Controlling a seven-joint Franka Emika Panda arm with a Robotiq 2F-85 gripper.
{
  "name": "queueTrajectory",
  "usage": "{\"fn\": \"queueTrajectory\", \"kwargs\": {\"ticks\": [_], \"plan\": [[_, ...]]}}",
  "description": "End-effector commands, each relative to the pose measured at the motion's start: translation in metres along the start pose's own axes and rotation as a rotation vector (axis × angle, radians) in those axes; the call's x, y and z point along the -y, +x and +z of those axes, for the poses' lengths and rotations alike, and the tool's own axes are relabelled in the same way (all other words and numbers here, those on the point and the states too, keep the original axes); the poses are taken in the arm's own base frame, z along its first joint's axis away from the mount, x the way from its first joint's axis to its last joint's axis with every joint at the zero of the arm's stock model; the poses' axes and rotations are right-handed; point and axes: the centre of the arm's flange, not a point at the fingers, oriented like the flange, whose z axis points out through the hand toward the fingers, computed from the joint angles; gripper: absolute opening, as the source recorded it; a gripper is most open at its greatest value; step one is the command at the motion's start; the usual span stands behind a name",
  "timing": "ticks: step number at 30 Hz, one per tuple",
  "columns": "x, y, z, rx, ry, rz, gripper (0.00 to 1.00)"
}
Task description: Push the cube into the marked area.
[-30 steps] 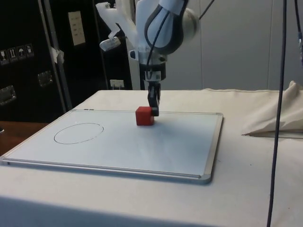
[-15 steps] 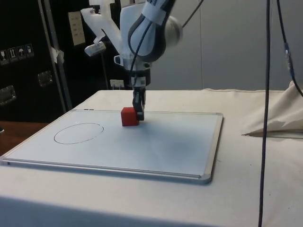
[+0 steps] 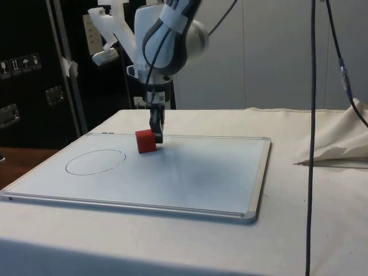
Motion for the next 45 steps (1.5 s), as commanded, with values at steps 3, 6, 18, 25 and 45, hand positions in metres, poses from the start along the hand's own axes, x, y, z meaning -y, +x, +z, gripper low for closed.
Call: {"fn": "queueTrajectory", "kwargs": {"ticks": [3,6,18,25,45], "plan": [[-0.002,0.013,0.002,-0.003,0.003,-0.007,0.00],[-0.005,0.023,0.002,-0.008,-0.002,-0.010,0.00],[-0.013,0.056,0.004,-0.030,-0.016,-0.026,0.00],[-0.018,0.068,0.005,-0.045,-0.026,-0.050,0.00],[-0.009,0.110,0.007,-0.091,-0.053,-0.120,0.00]]}}
